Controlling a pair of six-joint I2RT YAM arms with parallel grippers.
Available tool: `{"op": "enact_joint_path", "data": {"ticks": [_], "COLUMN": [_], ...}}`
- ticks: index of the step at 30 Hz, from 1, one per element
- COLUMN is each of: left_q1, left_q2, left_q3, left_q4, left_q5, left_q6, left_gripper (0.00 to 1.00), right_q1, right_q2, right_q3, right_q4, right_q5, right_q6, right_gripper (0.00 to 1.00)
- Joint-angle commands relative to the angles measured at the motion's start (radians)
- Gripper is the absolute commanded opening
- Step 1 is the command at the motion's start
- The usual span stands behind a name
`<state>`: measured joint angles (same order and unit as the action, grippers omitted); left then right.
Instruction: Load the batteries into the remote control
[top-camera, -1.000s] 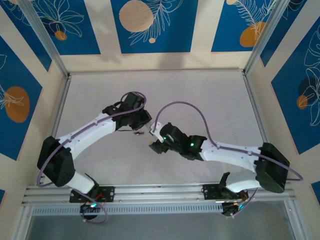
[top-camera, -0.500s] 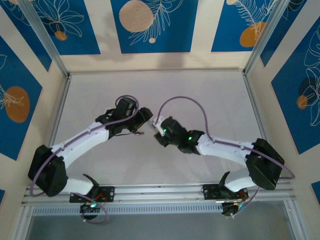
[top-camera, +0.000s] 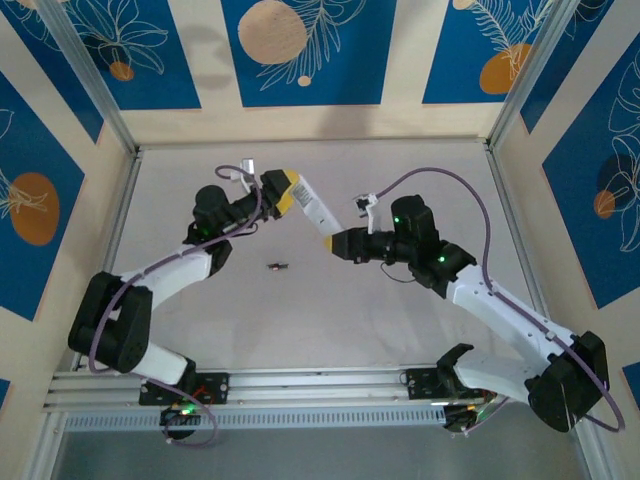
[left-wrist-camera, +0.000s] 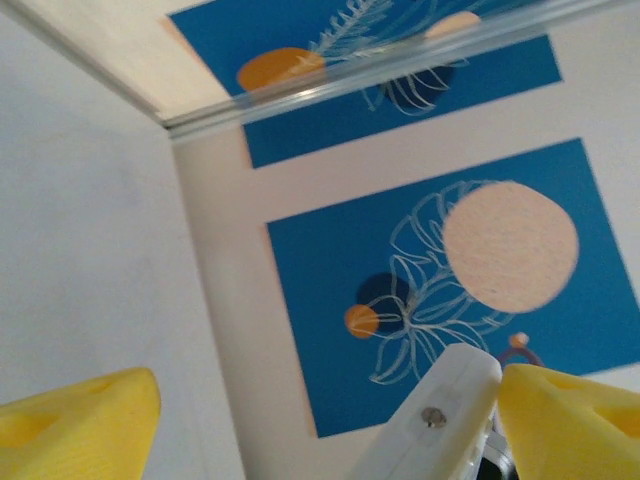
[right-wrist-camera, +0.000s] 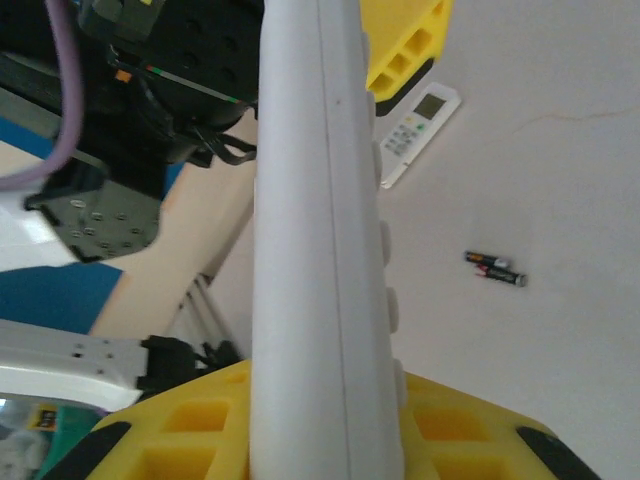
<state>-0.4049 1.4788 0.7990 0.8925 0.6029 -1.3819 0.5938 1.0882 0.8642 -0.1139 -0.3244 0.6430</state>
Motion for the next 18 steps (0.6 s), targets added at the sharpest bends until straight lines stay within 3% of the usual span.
{"op": "enact_joint_path", "data": {"ticks": [1,6,11,13,15,16,18], "left_q1": [-0.044,-0.078,-0.086,-0.085,-0.083,-0.081,-0.085], "left_q2": [0.011,0.026,0.025,0.015,-0.009,-0.026,-0.095], "left_q3": [0.017,0.03,0.016,0.02,0.032,0.043,0.09], "left_q4": [0.238,0.329,0.321,0.283,0.188,0.103,-0.258], "left_q5": [0.097,0.108,0.1,0.101,0.11,0.115,0.055], "left_q6": [-0.058,-0.093,-0.074,-0.023,0.098,0.194,0.491], "left_gripper": [0.83,0.69,0.3,0.2,0.17,0.15,0.13], "right_q1": [-0.01,-0.012,-0.023,-0.026,-0.03,-0.034,-0.035], "right_q2": [0.003,0.03,0.055,0.057,0.039,0.027,-0.007], "right_q3": [0.024,0.047,0.055,0.067,0.09,0.113,0.133], "right_q4": [0.101,0.112,0.11,0.064,-0.067,-0.179,-0.375], "right_q5": [-0.12,-0.126,-0.14,-0.12,-0.022,0.062,0.174], "right_q6": [0.112,0.147,0.172,0.174,0.21,0.266,0.384], "right_gripper": [0.17,0.17,0.19,0.29,0.51,0.57,0.64]}}
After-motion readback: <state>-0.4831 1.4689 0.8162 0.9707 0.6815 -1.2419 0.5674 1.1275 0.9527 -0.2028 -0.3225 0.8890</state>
